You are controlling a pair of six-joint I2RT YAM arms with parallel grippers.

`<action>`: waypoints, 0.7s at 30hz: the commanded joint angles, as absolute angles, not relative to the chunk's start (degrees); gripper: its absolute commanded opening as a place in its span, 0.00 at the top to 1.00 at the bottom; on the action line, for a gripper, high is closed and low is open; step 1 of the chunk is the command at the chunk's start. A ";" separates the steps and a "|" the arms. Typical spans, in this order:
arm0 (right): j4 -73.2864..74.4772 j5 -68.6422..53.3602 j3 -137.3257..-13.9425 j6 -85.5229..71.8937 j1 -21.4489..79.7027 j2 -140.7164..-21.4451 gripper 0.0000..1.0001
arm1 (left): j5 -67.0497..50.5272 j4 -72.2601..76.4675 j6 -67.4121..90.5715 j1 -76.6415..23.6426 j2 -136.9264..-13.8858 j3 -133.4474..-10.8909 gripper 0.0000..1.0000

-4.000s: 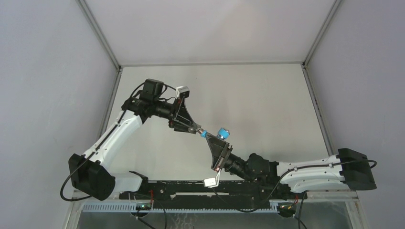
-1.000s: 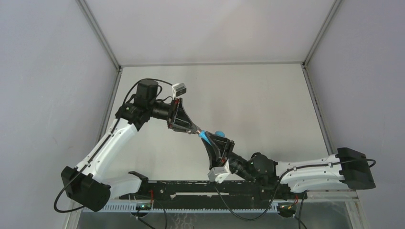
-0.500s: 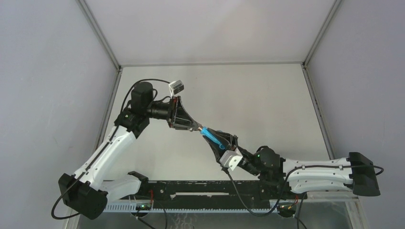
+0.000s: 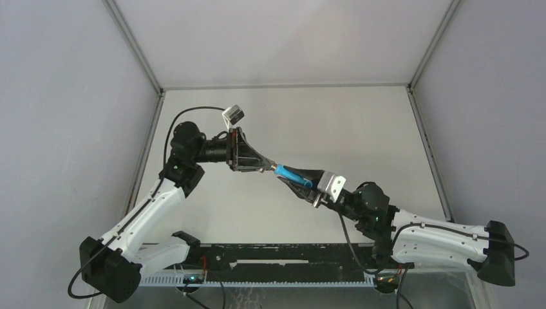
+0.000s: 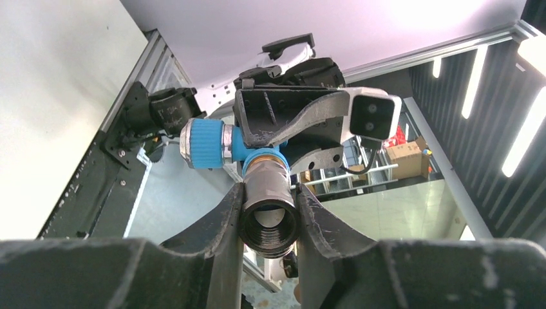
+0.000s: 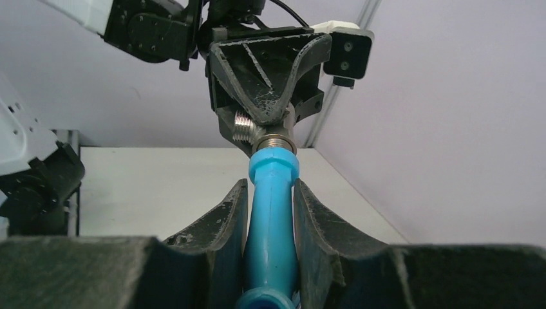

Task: Install the water faucets

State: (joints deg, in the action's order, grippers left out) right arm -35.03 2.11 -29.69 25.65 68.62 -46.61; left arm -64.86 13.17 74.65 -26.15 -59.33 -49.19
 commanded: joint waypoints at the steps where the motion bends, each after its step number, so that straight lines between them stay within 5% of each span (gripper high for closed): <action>1: -33.06 -4.60 -32.75 11.73 64.88 -46.93 1.00 | -63.88 23.31 77.29 -28.21 -56.86 -48.28 1.00; 21: -24.58 -21.54 -40.34 -25.69 51.60 -53.13 1.00 | -54.03 23.42 68.71 -30.23 -54.08 -45.92 1.00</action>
